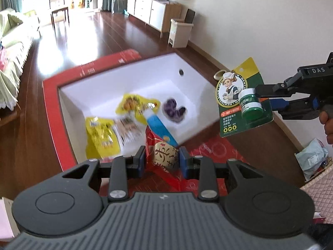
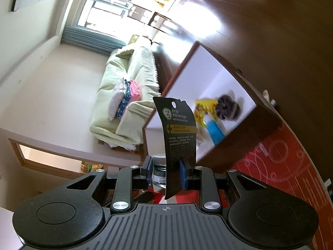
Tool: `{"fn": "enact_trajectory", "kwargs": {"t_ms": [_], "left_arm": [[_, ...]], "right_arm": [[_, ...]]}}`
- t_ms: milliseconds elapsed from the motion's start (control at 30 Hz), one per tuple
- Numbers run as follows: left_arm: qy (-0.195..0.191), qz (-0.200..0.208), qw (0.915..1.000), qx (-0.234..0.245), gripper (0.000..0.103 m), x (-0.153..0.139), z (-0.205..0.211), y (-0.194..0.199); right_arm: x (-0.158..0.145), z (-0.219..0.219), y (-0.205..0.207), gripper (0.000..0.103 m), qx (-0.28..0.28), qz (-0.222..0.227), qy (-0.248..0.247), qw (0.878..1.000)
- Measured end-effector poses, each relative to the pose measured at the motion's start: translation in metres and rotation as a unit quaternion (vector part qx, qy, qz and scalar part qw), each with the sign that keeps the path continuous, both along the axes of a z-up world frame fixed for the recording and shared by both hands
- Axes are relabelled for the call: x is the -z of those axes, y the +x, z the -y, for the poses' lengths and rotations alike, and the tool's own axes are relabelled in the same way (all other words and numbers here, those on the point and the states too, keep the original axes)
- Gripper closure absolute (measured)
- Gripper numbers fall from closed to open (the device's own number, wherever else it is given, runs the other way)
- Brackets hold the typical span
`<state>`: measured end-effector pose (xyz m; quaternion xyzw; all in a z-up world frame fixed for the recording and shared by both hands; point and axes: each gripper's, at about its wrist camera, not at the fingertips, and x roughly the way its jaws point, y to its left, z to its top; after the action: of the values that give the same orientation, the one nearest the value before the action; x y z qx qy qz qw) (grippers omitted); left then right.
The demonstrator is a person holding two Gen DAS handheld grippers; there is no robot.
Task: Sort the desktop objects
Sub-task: 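Carry the candy packet with left tool while right tool carries the green card over the box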
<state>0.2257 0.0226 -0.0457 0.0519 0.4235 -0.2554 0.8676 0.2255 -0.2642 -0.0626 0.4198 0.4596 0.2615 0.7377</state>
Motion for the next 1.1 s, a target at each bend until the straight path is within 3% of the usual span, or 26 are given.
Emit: {"fn": "enact_trajectory", "kwargs": {"t_ms": [333,633,1100], "left_arm": [[0.014,-0.003,0.9999,0.004,0.075,0.012,0.006,0.039],[0.028,-0.022,0.9993,0.010,0.075,0.037,0.017,0.070],[0.048,-0.074,0.9960,0.011,0.075,0.093,0.028,0.106]], "right_arm": [[-0.004,-0.013,0.042,0.078,0.003,0.018,-0.008,1.000],[0.013,-0.026,0.073,0.078,0.003,0.001,-0.020,1.000],[0.044,-0.036,0.100,0.078,-0.016,-0.019,-0.117,0.993]]}}
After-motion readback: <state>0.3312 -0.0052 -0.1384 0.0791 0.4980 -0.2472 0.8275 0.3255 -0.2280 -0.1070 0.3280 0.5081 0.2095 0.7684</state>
